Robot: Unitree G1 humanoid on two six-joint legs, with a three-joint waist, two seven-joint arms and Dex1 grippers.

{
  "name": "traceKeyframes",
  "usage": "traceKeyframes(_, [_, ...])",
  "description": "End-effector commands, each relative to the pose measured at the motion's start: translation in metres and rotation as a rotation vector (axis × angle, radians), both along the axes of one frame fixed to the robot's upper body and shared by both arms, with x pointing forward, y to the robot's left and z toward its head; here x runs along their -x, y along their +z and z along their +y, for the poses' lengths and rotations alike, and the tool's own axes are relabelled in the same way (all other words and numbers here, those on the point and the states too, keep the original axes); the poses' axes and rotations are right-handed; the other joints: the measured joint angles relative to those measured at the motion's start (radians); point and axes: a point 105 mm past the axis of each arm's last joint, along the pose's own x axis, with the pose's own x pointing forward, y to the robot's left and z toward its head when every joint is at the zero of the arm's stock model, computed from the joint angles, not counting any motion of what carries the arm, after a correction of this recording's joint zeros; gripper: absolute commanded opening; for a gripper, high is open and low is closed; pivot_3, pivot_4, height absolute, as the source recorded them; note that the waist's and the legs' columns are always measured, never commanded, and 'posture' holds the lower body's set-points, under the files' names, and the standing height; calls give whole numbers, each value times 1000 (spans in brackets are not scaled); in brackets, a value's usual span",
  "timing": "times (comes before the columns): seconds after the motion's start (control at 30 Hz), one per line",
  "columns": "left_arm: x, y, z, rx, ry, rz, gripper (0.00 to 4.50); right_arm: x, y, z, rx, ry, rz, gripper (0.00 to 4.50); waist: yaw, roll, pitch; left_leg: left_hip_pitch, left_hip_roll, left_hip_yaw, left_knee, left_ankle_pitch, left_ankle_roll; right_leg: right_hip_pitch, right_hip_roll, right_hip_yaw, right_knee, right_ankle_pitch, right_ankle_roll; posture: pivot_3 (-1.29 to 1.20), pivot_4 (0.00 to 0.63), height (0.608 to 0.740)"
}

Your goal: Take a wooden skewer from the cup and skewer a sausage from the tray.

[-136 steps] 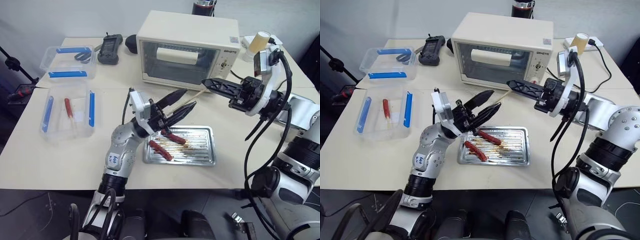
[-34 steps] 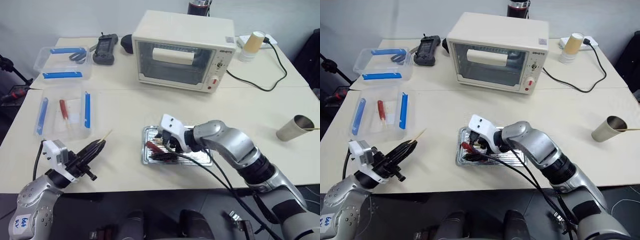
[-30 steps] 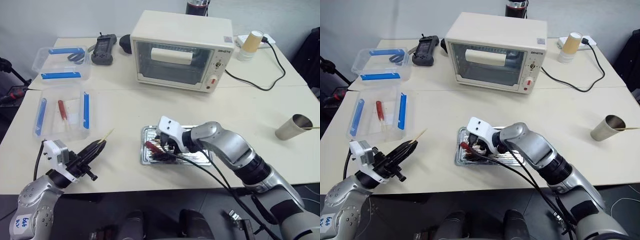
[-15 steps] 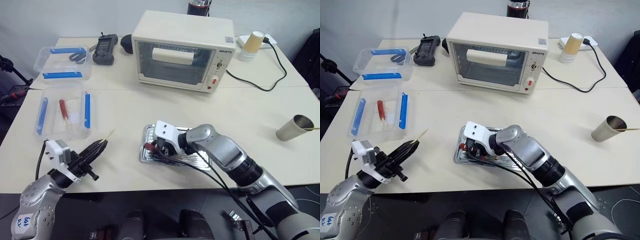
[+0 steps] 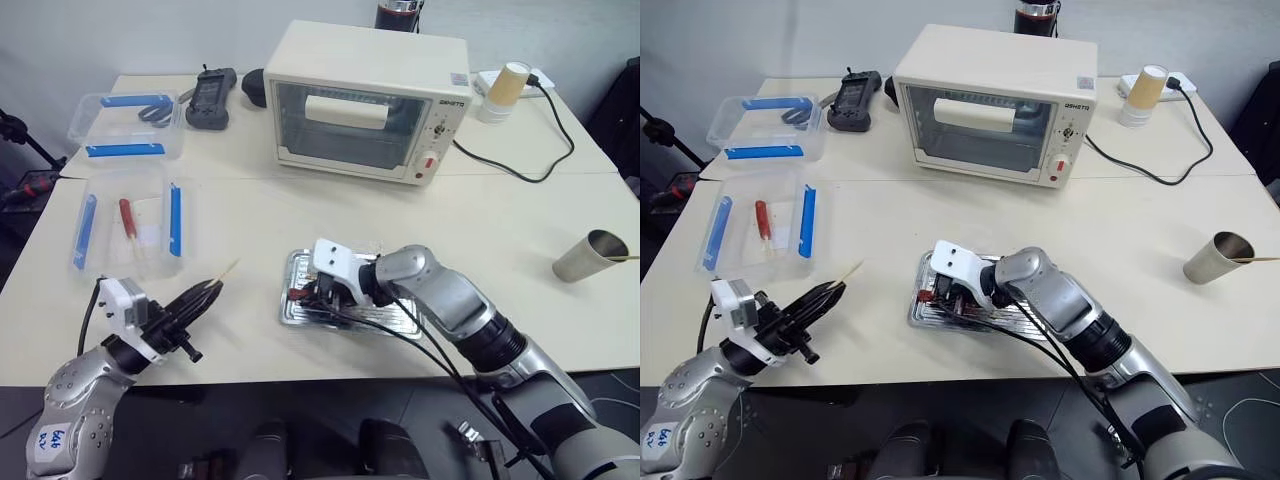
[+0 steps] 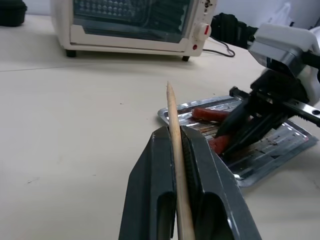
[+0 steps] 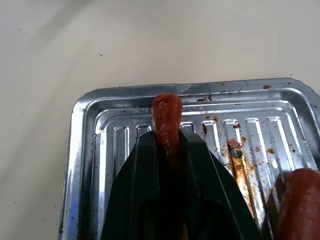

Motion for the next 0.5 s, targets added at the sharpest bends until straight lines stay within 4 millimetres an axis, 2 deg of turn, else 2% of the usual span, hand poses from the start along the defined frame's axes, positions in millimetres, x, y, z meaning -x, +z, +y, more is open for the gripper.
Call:
traceKeyframes(0.03, [6,9,-12,-82,-118,-33,0,9,35,-9,-93,98,-77,521,2,0,0,0,0,0,0,0,0,0,0,0,0,0,0,0,150,740])
traceKeyframes(0.13, [14,8,-23,-137,-237,-19,0,20,49,-18,-125,199,-109,521,0,0,0,0,0,4,0,0,0,0,0,0,-1,0,0,0,150,740])
traceKeyframes(0.23, [21,7,-31,-185,-345,-7,0,31,53,-31,-108,289,-145,521,0,0,0,0,1,7,-1,0,0,0,0,0,-1,0,0,0,150,740])
traceKeyframes(0.27, [22,6,-34,-206,-377,-4,0,32,53,-35,-101,290,-148,521,0,0,0,0,1,7,-1,0,0,0,0,0,-1,0,0,0,150,740])
traceKeyframes(0.33, [22,7,-39,-220,-423,-8,0,29,53,-41,-101,263,-160,228,0,0,0,0,1,8,-1,0,0,0,0,0,-1,0,0,0,150,740])
traceKeyframes(0.5, [18,9,-52,-233,-486,-29,0,28,51,-47,-101,235,-167,228,1,0,0,0,1,8,-1,0,0,0,0,0,-1,0,0,0,150,740])
